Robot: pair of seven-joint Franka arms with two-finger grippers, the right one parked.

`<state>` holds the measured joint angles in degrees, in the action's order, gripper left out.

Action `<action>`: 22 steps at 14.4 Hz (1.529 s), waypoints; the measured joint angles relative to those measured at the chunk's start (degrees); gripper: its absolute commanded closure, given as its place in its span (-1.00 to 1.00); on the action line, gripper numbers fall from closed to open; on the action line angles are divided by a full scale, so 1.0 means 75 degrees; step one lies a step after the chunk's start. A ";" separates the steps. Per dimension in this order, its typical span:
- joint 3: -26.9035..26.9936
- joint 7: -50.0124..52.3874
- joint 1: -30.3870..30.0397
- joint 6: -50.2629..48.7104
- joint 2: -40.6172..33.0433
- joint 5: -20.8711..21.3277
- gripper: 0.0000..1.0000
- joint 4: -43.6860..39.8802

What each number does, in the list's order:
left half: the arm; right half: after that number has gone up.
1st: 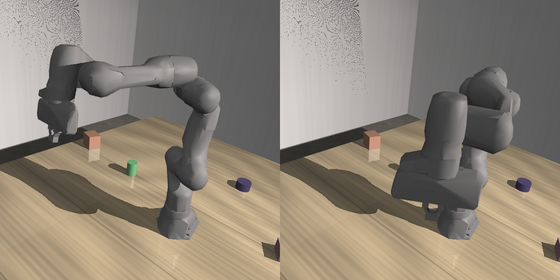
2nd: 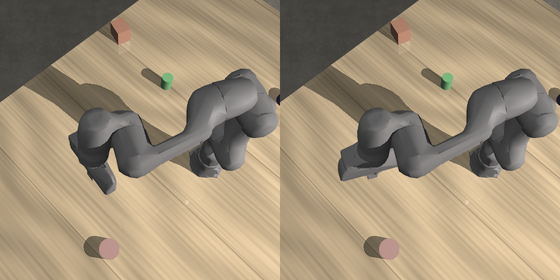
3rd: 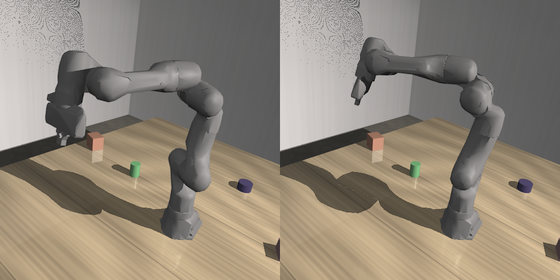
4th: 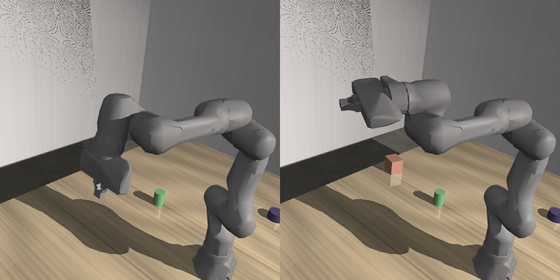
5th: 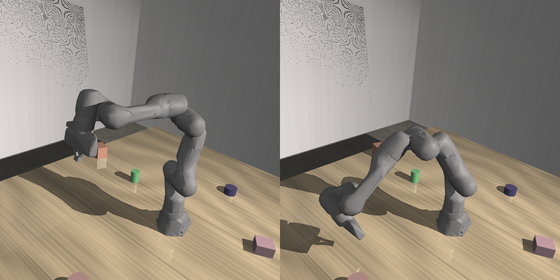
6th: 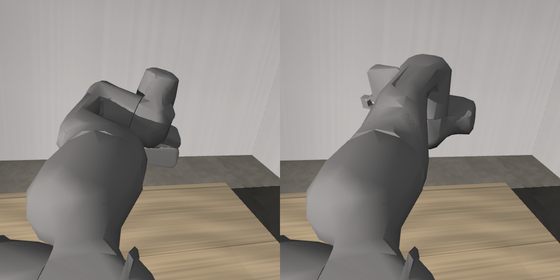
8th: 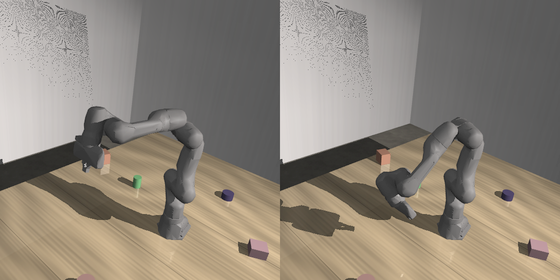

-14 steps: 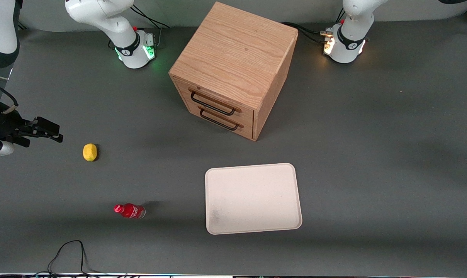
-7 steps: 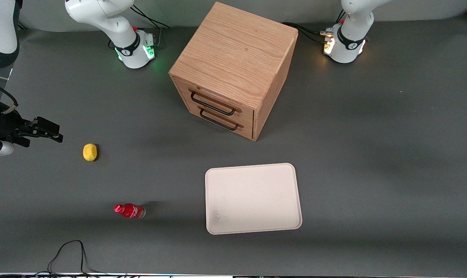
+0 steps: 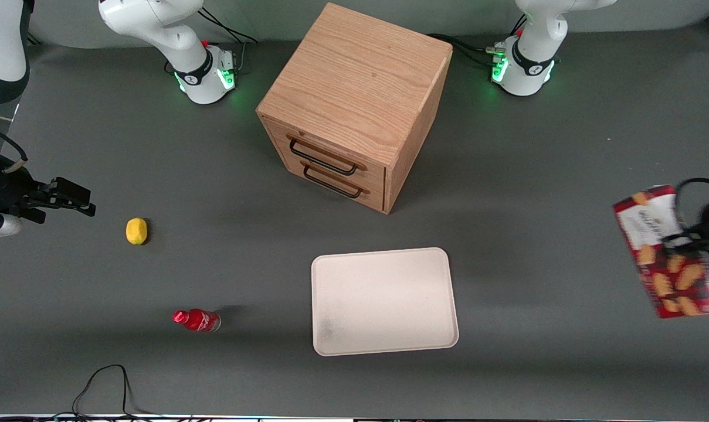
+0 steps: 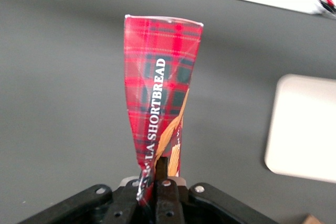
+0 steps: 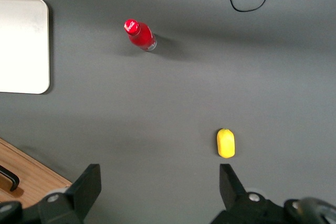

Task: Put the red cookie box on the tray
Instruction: 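Lift the held cookie box and carry it over the white tray, then lower the cookie box onto the tray and open the left gripper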

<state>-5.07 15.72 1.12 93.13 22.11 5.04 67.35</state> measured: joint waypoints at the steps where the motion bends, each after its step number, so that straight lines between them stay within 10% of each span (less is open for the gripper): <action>1: -0.0002 0.0005 0.0379 0.0000 0.0000 -0.0004 1.00 0.0042; 10: 0.0015 0.1694 0.2945 0.0399 0.0325 0.0012 1.00 0.0129; 22: 0.0132 0.2065 0.3029 0.3410 0.2807 0.0203 1.00 0.0198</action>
<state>-4.08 31.20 23.83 118.70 43.17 6.57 68.83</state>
